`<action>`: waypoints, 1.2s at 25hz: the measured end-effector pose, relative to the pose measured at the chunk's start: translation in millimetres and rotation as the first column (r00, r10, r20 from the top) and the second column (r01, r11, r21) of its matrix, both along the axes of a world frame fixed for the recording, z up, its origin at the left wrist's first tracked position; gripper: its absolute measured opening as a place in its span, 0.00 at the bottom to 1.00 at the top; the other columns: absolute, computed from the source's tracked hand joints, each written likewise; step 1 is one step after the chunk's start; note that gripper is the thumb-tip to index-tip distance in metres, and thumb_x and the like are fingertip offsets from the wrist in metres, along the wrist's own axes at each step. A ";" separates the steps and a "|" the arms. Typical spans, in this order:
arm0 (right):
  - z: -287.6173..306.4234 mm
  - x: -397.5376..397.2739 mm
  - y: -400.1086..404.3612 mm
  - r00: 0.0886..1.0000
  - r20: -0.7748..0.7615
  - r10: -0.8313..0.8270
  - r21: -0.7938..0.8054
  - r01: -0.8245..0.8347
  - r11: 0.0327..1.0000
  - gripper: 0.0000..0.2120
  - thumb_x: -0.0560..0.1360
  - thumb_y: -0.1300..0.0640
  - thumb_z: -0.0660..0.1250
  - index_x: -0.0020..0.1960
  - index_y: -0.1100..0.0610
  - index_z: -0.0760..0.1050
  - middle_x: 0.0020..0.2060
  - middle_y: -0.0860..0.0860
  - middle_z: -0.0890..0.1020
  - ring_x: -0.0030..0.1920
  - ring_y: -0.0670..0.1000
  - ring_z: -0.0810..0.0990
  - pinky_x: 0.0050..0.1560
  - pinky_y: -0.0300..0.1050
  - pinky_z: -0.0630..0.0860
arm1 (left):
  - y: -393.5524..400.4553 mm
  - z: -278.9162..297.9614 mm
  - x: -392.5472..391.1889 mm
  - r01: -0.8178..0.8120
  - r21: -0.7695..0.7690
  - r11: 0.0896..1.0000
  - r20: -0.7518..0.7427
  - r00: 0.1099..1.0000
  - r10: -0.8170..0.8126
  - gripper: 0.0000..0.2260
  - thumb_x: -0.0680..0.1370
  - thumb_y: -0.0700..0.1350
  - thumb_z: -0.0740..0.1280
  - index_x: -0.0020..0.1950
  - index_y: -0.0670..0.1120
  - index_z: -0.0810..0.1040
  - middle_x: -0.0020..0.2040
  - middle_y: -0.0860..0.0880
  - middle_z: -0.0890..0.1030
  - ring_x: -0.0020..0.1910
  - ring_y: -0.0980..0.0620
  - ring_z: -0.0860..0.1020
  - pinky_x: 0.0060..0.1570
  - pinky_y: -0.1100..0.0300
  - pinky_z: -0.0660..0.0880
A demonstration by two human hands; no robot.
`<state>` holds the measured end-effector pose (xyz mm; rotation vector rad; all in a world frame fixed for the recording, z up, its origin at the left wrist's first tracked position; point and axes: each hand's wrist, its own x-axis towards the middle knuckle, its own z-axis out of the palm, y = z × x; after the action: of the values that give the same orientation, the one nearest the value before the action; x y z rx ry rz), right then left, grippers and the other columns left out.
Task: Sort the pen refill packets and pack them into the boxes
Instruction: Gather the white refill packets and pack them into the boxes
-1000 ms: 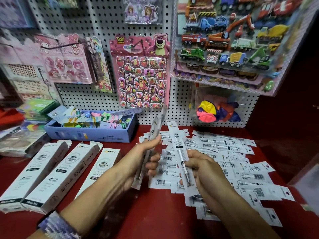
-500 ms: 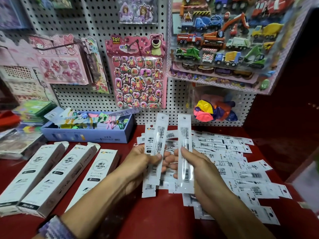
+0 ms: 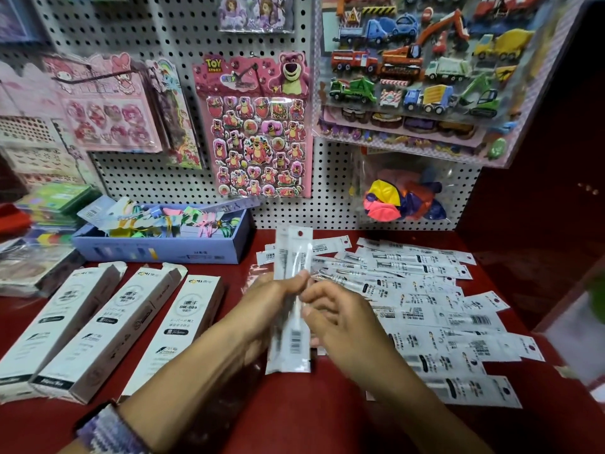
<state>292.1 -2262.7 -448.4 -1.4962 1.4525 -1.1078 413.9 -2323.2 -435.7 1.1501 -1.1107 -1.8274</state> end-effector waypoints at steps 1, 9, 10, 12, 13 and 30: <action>5.2 -5.3 0.8 0.999 0.001 0.049 0.066 -0.049 0.997 0.05 0.78 0.60 0.65 0.49 0.50 0.73 0.45 0.48 0.84 0.42 0.45 0.83 0.41 0.43 0.79 | -3.2 -0.3 2.3 -0.051 0.012 0.999 0.011 0.999 0.051 0.07 0.79 0.42 0.64 0.45 0.39 0.78 0.36 0.41 0.82 0.33 0.46 0.80 0.35 0.57 0.79; 28.1 -93.6 26.1 0.516 -0.695 0.501 0.624 0.087 0.777 0.22 0.67 0.58 0.74 0.54 0.42 0.69 0.53 0.44 0.72 0.52 0.49 0.76 0.47 0.47 0.78 | -7.7 -13.1 2.7 0.032 -0.085 0.996 0.177 0.984 -0.017 0.08 0.80 0.33 0.58 0.47 0.44 0.73 0.28 0.47 0.71 0.22 0.52 0.68 0.23 0.65 0.67; 20.4 -92.6 26.1 0.486 -0.725 0.488 0.589 0.071 0.805 0.23 0.68 0.60 0.72 0.56 0.43 0.68 0.55 0.44 0.70 0.53 0.49 0.72 0.48 0.46 0.76 | -7.5 -18.4 -0.8 0.103 -0.143 0.984 0.247 0.967 -0.065 0.07 0.81 0.34 0.59 0.48 0.44 0.73 0.30 0.45 0.73 0.24 0.50 0.70 0.23 0.65 0.68; 5.1 -87.8 22.3 0.477 -0.802 0.359 0.410 0.002 0.912 0.22 0.70 0.63 0.68 0.57 0.44 0.66 0.56 0.45 0.68 0.54 0.48 0.68 0.49 0.45 0.73 | -9.8 -28.2 -4.6 0.256 -0.232 0.938 0.376 0.913 -0.156 0.02 0.78 0.38 0.67 0.49 0.44 0.76 0.36 0.43 0.78 0.31 0.46 0.76 0.30 0.59 0.77; -0.1 -87.2 19.3 0.503 -0.812 0.296 0.328 -0.027 0.944 0.23 0.71 0.63 0.67 0.60 0.44 0.66 0.57 0.45 0.68 0.54 0.48 0.68 0.51 0.45 0.73 | -12.1 -33.3 -5.4 0.339 -0.274 0.900 0.460 0.868 -0.187 0.06 0.75 0.42 0.72 0.50 0.46 0.77 0.39 0.43 0.80 0.36 0.46 0.79 0.39 0.54 0.80; 17.6 -81.8 -2.6 0.842 0.522 -0.138 0.197 0.039 0.980 0.13 0.78 0.68 0.63 0.59 0.57 0.77 0.49 0.57 0.86 0.46 0.56 0.86 0.47 0.54 0.82 | -7.7 -6.9 -6.7 0.069 -0.317 0.946 0.175 0.984 -0.014 0.14 0.70 0.41 0.75 0.53 0.40 0.80 0.32 0.52 0.78 0.24 0.60 0.72 0.23 0.69 0.67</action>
<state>210.3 -2265.3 -430.8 -0.8965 1.1912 -1.2850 407.1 -2330.9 -442.6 1.1082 -1.4809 -1.5243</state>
